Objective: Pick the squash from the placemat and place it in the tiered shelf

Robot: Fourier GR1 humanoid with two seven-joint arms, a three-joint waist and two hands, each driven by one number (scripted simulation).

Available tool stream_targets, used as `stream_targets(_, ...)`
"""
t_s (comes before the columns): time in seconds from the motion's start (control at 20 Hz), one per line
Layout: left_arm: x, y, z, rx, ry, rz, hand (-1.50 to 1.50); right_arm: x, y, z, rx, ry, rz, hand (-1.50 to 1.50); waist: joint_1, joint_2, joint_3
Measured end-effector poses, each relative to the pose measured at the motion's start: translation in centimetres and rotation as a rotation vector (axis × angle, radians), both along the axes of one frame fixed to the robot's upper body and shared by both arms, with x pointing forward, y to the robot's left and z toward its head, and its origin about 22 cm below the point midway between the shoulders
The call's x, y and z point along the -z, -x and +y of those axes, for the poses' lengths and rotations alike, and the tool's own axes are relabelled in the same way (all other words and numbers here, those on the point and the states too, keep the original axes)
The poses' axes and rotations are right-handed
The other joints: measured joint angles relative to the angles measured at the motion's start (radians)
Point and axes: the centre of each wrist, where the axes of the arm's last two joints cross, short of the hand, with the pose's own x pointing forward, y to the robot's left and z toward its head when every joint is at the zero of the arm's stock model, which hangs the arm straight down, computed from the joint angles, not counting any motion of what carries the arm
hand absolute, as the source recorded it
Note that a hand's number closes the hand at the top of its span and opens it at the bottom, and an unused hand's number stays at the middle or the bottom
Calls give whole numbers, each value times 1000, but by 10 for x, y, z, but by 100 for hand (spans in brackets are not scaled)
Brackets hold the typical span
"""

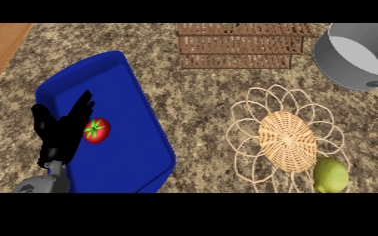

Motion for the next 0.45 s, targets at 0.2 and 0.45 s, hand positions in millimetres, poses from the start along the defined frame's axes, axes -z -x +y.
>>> stream_targets(0.2,0,4,4,-9,3,3,0,-6,15,-44,36,-66,-13,-150,-7,-3,-1)
stream_targets(0.45,2,3,3,-13,8,5,0,-6,36,-98,18,-90,-11,-150,-9,-3,1)
